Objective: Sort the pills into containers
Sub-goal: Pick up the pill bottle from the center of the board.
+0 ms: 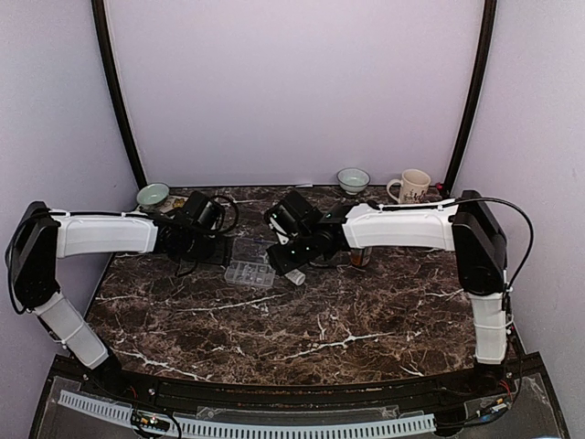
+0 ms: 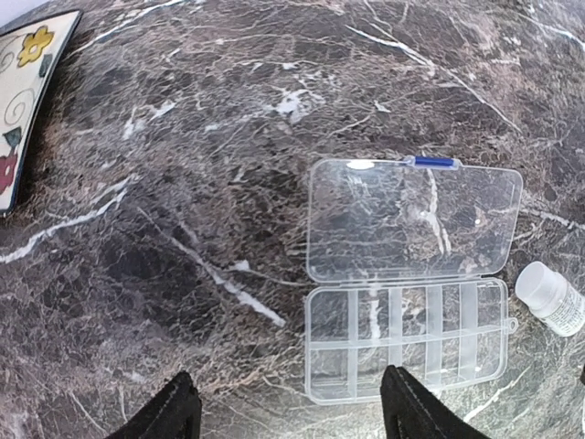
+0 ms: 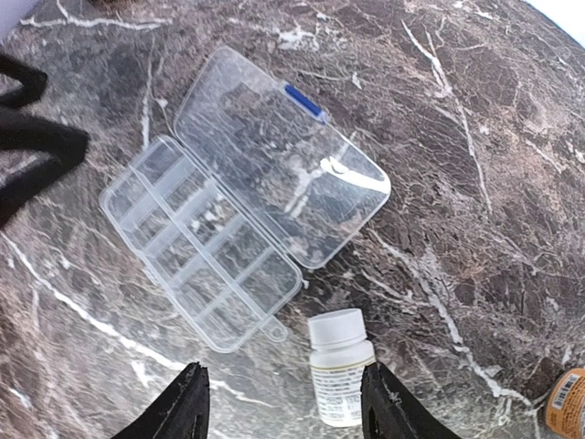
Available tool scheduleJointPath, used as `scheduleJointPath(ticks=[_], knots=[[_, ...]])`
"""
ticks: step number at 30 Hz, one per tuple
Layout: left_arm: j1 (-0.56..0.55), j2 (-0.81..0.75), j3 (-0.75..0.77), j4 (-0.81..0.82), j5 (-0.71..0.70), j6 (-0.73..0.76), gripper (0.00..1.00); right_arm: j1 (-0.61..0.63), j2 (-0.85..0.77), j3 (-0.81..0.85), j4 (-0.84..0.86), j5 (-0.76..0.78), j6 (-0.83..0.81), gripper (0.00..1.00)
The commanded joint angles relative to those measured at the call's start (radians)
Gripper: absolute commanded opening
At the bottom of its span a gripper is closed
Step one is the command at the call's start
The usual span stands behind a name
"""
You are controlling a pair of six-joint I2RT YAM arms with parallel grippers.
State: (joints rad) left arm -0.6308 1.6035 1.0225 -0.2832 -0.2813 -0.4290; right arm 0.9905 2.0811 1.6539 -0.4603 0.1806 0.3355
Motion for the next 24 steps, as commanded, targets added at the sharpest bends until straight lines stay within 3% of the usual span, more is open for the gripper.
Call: scheduleJointPath(ticks=[1, 12, 24], knots=[[0.072, -0.046, -0.088, 0.028, 0.052, -0.075, 0.70, -0.018, -0.039, -0.042, 0.039, 0.035, -0.068, 0.56], [0.193, 0.030, -0.086, 0.101, 0.160, -0.107, 0.66, -0.038, -0.051, -0.112, 0.070, 0.028, -0.071, 0.56], [0.205, 0.141, -0.036, 0.133, 0.264, -0.107, 0.64, -0.040, -0.016, -0.133, 0.072, -0.003, -0.084, 0.55]])
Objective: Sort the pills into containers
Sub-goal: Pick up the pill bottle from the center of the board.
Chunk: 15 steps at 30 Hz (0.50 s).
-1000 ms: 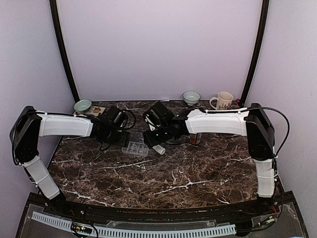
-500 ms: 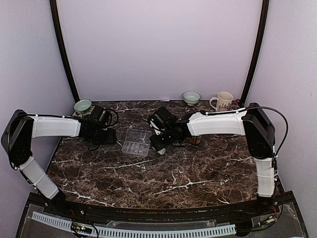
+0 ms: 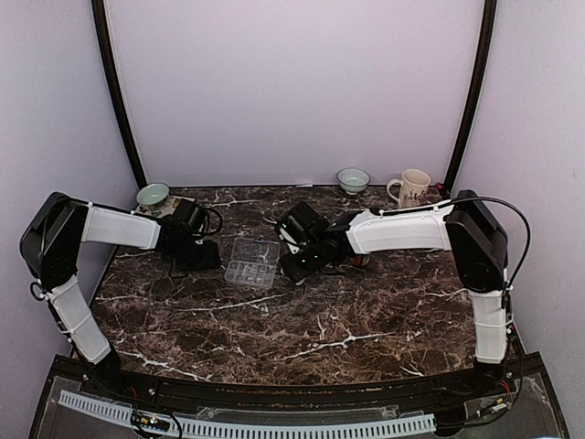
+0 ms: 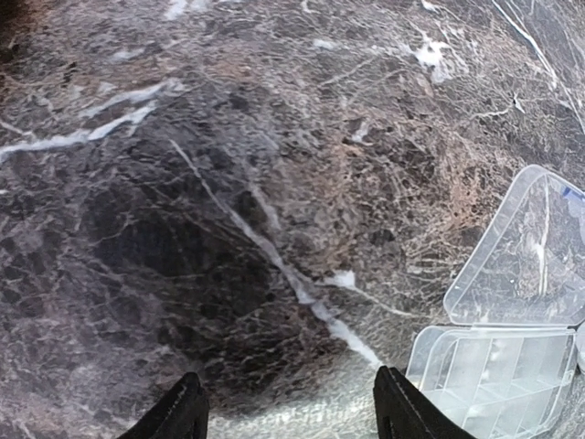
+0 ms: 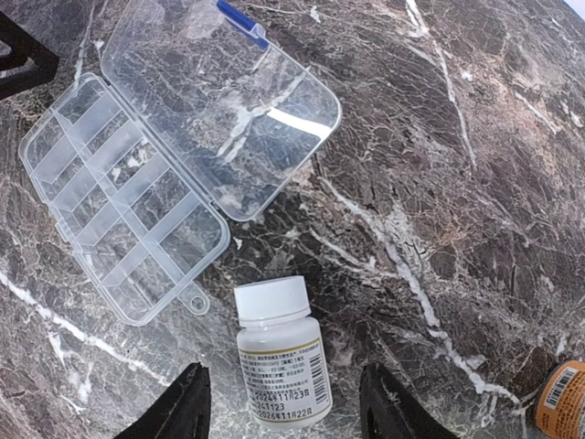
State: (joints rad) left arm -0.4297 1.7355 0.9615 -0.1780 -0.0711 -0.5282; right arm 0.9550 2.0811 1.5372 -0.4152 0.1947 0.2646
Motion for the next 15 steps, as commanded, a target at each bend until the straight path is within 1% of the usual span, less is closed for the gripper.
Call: scheduleJointPath(ticks=[1, 15], knots=[[0.004, 0.013, 0.028, 0.029, 0.062, -0.007, 0.64, -0.005, -0.014, -0.019, 0.028, -0.021, -0.013, 0.55], [0.004, 0.056, 0.067, 0.021, 0.106, 0.014, 0.63, -0.015, 0.018, -0.022, 0.048, -0.062, -0.022, 0.52]])
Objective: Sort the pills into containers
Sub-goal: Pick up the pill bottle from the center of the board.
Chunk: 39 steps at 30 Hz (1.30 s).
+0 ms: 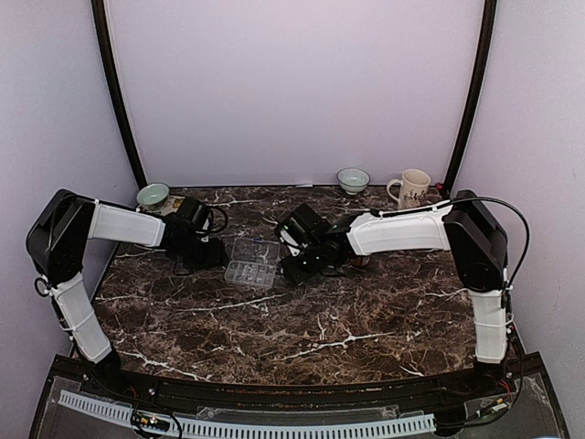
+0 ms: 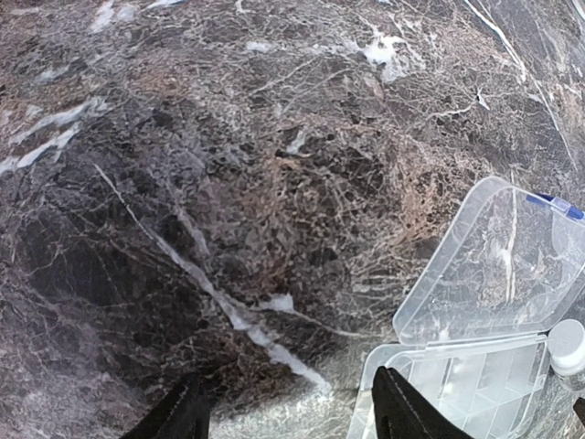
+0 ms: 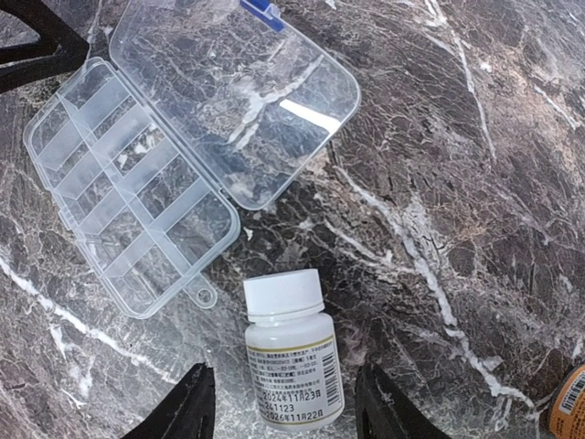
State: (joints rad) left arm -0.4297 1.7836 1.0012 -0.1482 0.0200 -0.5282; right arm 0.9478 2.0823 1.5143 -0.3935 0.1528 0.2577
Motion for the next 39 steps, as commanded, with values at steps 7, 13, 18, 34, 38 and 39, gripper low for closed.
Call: scheduleJointPath(ticks=[7, 13, 18, 34, 38, 39], knots=[[0.005, -0.008, 0.029, -0.019, -0.014, 0.021, 0.63, -0.007, 0.033, 0.013, 0.016, -0.031, -0.024, 0.51], [0.005, 0.004, 0.030, -0.022, -0.015, 0.031, 0.63, -0.008, 0.055, 0.031, -0.001, -0.032, -0.026, 0.49], [0.005, 0.016, 0.030, -0.015, -0.010, 0.034, 0.63, -0.009, 0.070, 0.044, -0.013, -0.028, -0.025, 0.46], [0.006, 0.064, 0.077, 0.002, 0.046, 0.054, 0.62, -0.014, 0.044, 0.009, -0.031, -0.033, 0.069, 0.32], [0.006, 0.077, 0.089, 0.013, 0.067, 0.058, 0.62, -0.018, 0.030, -0.015, -0.024, -0.061, 0.126, 0.30], [0.005, 0.080, 0.091, 0.016, 0.072, 0.060, 0.62, -0.021, 0.027, -0.022, -0.024, -0.067, 0.144, 0.29]])
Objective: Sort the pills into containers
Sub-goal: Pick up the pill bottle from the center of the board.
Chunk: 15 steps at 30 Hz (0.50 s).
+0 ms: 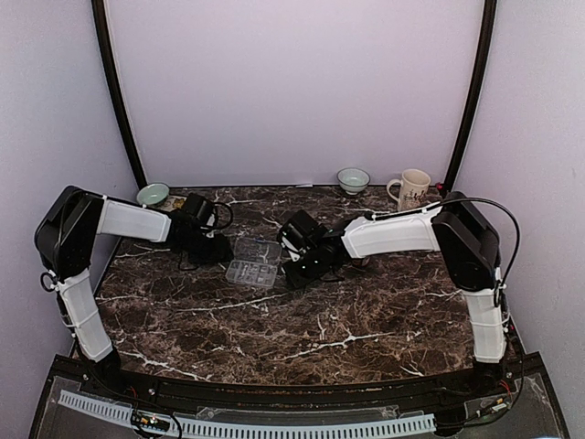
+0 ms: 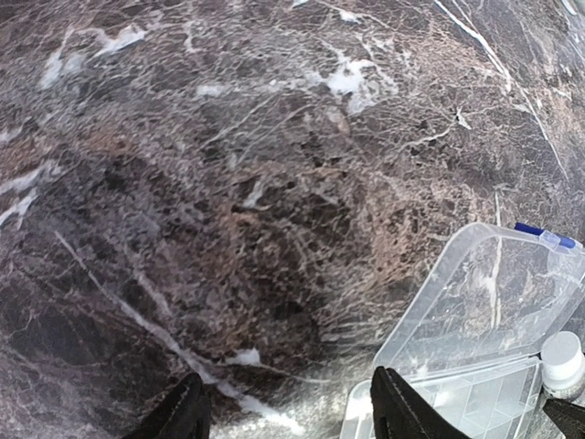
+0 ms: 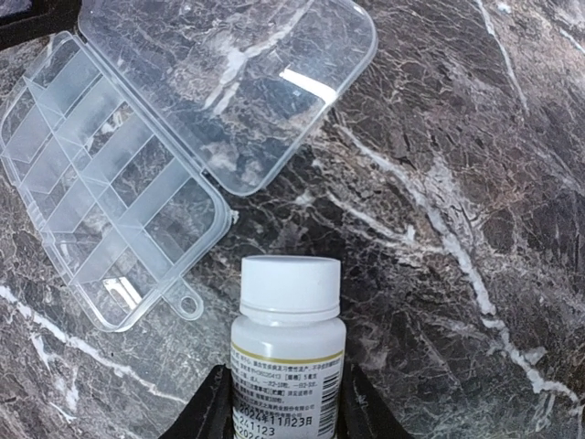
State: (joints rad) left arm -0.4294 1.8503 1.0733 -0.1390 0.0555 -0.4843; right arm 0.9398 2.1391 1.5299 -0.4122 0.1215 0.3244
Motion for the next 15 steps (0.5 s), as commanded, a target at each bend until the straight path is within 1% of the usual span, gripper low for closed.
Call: scheduleJointPath(ticks=[1, 9, 15], knots=[[0.005, 0.017, 0.021, 0.010, 0.045, 0.019, 0.62, -0.013, -0.033, -0.044, -0.007, -0.040, 0.093, 0.28], [0.003, 0.048, 0.050, 0.023, 0.071, 0.035, 0.61, -0.015, -0.083, -0.135, 0.034, -0.117, 0.247, 0.24], [-0.004, 0.077, 0.085, 0.022, 0.090, 0.054, 0.61, -0.009, -0.131, -0.189, 0.059, -0.129, 0.329, 0.22]])
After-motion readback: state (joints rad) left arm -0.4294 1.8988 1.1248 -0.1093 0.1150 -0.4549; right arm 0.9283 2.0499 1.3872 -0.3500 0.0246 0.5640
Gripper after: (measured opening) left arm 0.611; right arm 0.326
